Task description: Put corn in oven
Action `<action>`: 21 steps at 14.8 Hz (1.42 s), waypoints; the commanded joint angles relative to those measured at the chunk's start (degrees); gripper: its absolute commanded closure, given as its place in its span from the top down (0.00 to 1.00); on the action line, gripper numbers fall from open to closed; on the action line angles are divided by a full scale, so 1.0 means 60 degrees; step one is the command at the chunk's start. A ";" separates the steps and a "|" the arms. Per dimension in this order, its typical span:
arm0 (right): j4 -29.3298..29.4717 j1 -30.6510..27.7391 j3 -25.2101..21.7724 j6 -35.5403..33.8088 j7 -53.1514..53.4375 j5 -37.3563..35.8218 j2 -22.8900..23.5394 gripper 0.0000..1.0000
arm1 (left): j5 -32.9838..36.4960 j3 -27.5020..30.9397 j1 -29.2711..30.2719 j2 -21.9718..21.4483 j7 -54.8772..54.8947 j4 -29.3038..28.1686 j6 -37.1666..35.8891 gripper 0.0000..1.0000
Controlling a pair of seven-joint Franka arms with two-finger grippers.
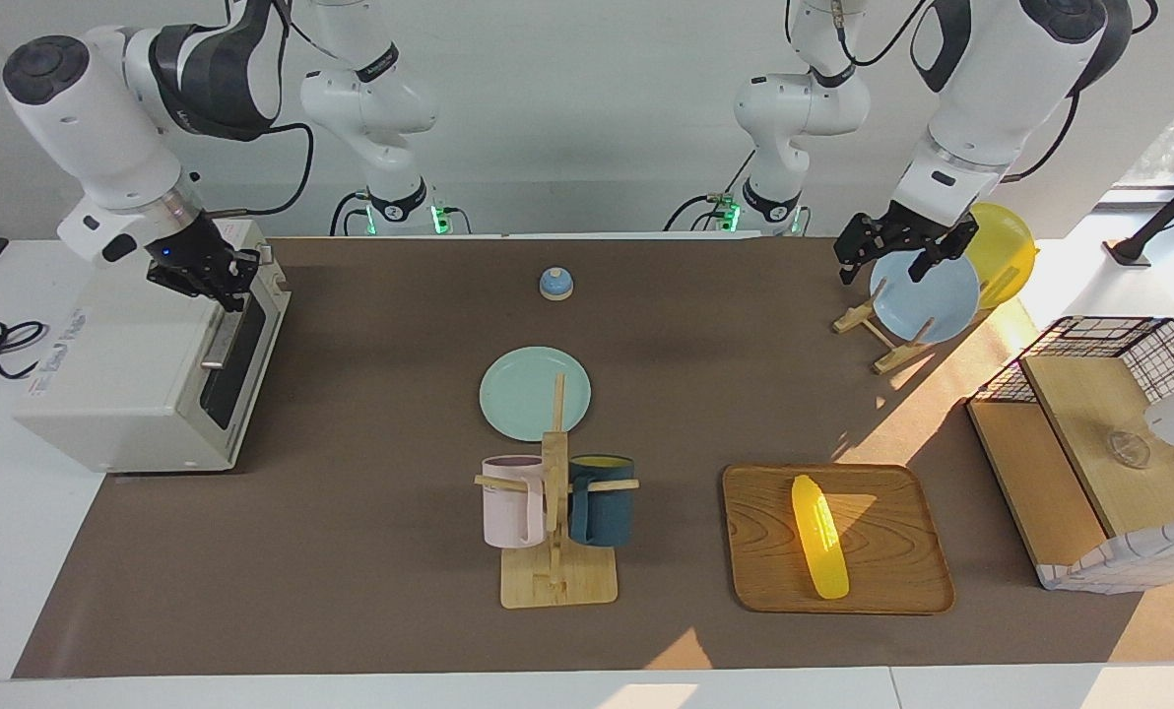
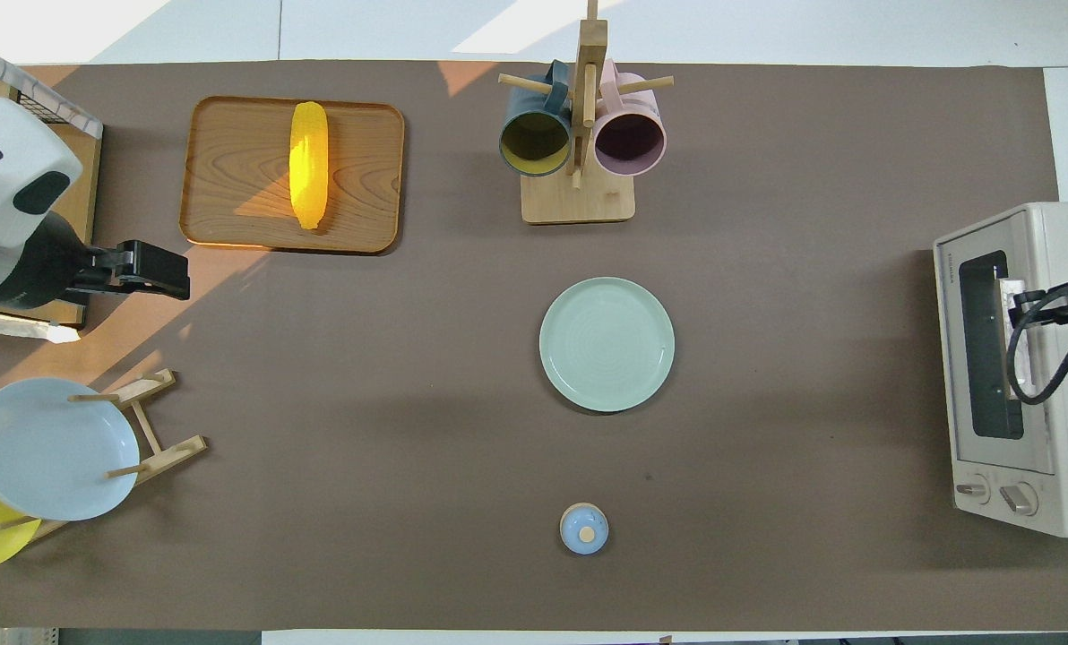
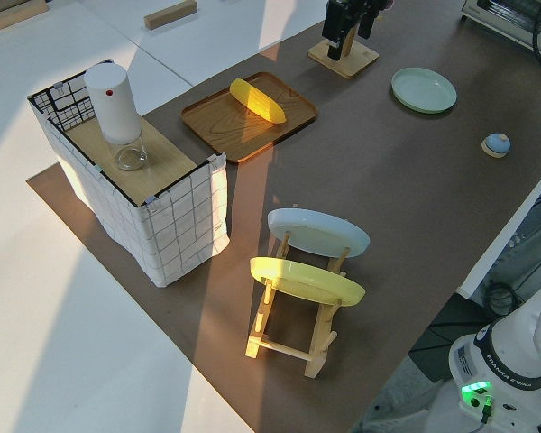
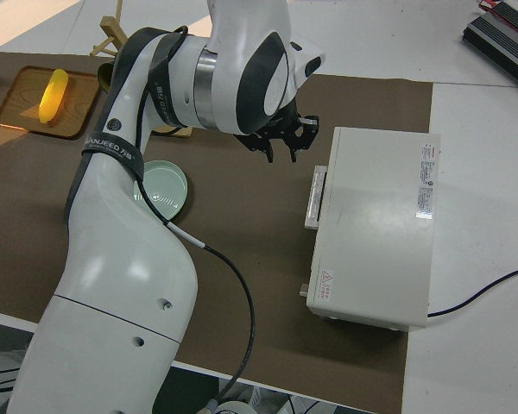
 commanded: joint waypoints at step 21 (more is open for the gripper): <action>-0.2222 0.0122 0.0115 0.2926 -0.0122 -0.0875 0.0832 0.00 | -0.0074 0.0037 0.0045 0.0056 0.0001 0.0047 0.0676 1.00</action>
